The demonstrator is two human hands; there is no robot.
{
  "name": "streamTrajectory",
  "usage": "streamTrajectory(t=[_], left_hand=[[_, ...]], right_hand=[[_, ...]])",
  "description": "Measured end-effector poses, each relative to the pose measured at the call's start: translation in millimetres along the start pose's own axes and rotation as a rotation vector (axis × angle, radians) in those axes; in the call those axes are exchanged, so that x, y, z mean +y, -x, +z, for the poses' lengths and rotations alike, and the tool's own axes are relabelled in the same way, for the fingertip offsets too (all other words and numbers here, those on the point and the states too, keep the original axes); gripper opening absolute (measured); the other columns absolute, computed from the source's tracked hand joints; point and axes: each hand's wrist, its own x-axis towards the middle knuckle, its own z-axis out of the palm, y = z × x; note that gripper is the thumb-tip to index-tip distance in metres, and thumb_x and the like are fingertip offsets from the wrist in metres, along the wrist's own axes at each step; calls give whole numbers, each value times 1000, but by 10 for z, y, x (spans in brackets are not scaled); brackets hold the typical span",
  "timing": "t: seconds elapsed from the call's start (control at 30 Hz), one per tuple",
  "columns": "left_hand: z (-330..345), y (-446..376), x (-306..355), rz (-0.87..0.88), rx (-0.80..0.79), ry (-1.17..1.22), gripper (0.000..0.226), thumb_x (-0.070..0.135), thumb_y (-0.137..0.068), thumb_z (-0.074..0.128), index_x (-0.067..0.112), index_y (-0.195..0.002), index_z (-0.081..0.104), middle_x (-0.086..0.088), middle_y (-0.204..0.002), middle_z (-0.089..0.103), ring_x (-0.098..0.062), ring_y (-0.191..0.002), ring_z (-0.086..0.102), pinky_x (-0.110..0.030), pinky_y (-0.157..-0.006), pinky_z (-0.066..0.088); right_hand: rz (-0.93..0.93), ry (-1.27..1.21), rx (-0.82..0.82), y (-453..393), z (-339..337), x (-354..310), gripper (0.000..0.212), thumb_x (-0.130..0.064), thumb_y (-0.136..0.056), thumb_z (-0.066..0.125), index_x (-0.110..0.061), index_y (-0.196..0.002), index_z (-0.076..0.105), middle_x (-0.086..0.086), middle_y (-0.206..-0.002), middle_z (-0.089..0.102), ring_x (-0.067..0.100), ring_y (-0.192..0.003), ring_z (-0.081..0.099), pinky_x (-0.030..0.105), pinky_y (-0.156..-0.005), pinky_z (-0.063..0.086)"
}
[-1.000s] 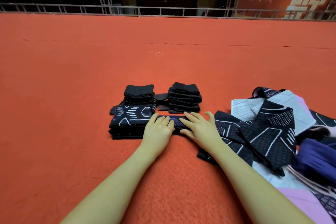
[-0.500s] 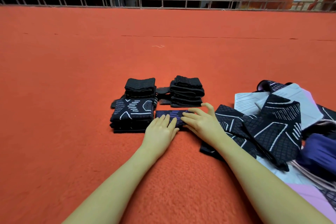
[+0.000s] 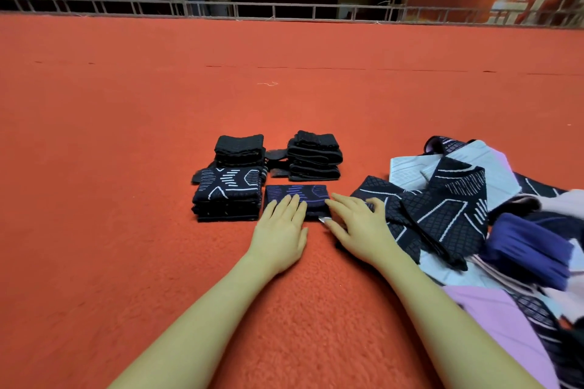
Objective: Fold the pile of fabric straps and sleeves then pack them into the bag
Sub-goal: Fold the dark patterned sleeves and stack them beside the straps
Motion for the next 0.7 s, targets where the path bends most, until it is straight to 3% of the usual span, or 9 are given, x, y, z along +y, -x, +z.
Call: streamTrajectory(t=[0.07, 0.1, 0.17, 0.2, 0.27, 0.37, 0.47, 0.57, 0.7], left_hand=[[3, 71, 103, 3, 4, 84, 54, 35, -101, 30, 13, -151, 23, -6, -158, 19, -21, -145, 16, -34, -117, 5], [-24, 114, 164, 18, 11, 127, 52, 33, -98, 33, 12, -146, 36, -9, -153, 32, -23, -141, 30, -36, -115, 16], [-80, 159, 297, 57, -16, 229, 50, 34, -86, 36, 13, -121, 65, -9, -127, 62, -24, -116, 59, -38, -98, 44], [-132, 184, 356, 83, -60, 253, 50, 35, -81, 35, 15, -111, 70, -6, -116, 67, -22, -106, 65, -36, -90, 50], [-146, 236, 496, 113, -8, 278, 48, 35, -85, 36, 16, -117, 66, -4, -124, 63, -20, -113, 60, -32, -95, 44], [-121, 264, 667, 107, -35, 282, 44, 32, -100, 38, 21, -142, 41, 1, -149, 37, -16, -136, 33, -32, -107, 19], [-86, 299, 728, 61, -47, 282, 45, 32, -101, 37, 24, -145, 35, 2, -151, 33, -15, -137, 30, -32, -106, 18], [-113, 339, 745, 56, -41, 273, 46, 33, -101, 37, 24, -145, 33, 2, -152, 31, -15, -138, 28, -31, -105, 19], [-168, 355, 710, 70, 133, 391, 49, 42, -97, 35, 21, -139, 46, 1, -147, 42, -14, -134, 38, -30, -99, 22]], right_hand=[[-6, 44, 101, 158, -103, 36, 40, -48, -86, 41, -23, -96, 70, -6, -109, 67, 17, -96, 64, 34, -82, 21], [-5, 68, 108, 235, -152, 53, 38, -48, -83, 41, -24, -86, 70, -8, -98, 68, 17, -86, 65, 33, -79, 21], [3, 119, 87, 372, -248, 84, 38, -51, -78, 41, -25, -76, 69, -11, -84, 66, 15, -75, 63, 34, -76, 22], [13, 145, 78, 437, -294, 103, 38, -53, -76, 42, -26, -74, 68, -12, -79, 65, 15, -71, 61, 34, -76, 23], [29, 203, 48, 552, -353, 147, 36, -56, -70, 48, -26, -71, 68, -12, -74, 63, 15, -68, 60, 35, -77, 23], [18, 277, 42, 677, -341, 197, 27, -49, -58, 77, -25, -64, 66, -11, -67, 61, 16, -63, 59, 35, -77, 23], [24, 275, 94, 732, -279, 204, 26, -35, -53, 89, -24, -58, 65, -10, -63, 60, 18, -60, 59, 35, -74, 24], [25, 265, 218, 729, -251, 167, 18, -30, -70, 71, -21, -56, 63, -8, -60, 58, 20, -57, 58, 35, -74, 24], [69, 105, 400, 742, -365, 73, 30, -33, -85, 45, -22, -66, 65, -8, -74, 61, 17, -61, 57, 33, -73, 23]])
